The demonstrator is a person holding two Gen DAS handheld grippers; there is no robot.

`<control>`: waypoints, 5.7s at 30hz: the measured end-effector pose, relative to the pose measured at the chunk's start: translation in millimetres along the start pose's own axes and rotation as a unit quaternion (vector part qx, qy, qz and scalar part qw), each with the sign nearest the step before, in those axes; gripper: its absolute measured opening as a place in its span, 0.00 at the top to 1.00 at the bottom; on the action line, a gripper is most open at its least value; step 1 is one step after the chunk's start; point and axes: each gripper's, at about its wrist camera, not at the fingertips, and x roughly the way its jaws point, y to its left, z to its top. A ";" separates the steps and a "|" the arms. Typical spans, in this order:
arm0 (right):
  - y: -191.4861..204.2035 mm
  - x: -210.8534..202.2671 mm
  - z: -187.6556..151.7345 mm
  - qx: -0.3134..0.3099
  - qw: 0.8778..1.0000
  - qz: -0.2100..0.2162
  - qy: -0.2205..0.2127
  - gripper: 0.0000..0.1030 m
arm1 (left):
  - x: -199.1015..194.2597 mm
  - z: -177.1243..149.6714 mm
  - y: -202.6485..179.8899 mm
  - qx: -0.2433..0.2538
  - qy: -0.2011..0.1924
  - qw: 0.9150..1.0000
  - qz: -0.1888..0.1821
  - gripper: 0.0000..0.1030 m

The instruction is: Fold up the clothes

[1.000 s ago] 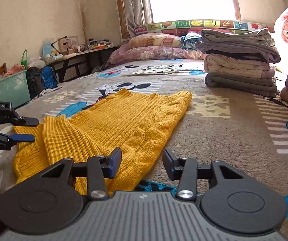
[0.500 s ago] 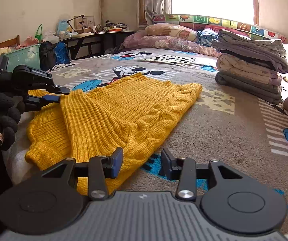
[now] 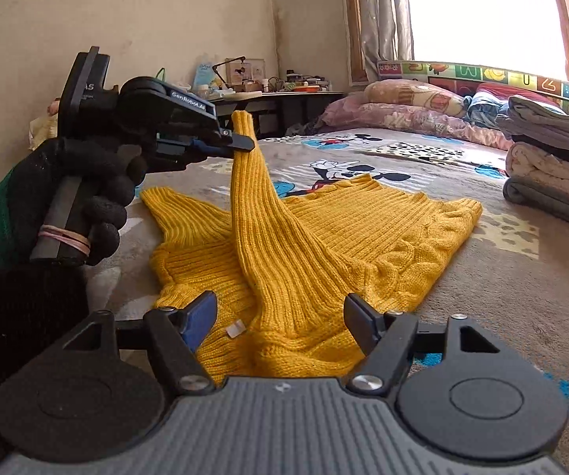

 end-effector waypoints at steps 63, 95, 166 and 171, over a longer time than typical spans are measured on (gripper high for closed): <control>18.2 -68.7 7.7 -0.028 0.998 0.044 0.031 0.26 | 147.0 -31.8 -118.9 0.355 0.184 0.916 -0.039 0.88; 8.0 -41.1 -11.5 0.088 0.994 0.067 0.013 0.22 | 201.6 -2.5 -96.8 0.146 0.187 0.971 0.023 0.48; -67.6 -34.7 -58.6 0.393 0.918 0.039 -0.025 0.01 | -27.0 28.4 87.2 -0.063 -0.041 0.995 0.058 0.93; -71.3 -41.5 -61.8 0.420 0.905 0.045 -0.043 0.03 | -8.7 0.4 30.3 0.028 -0.005 0.999 0.023 0.93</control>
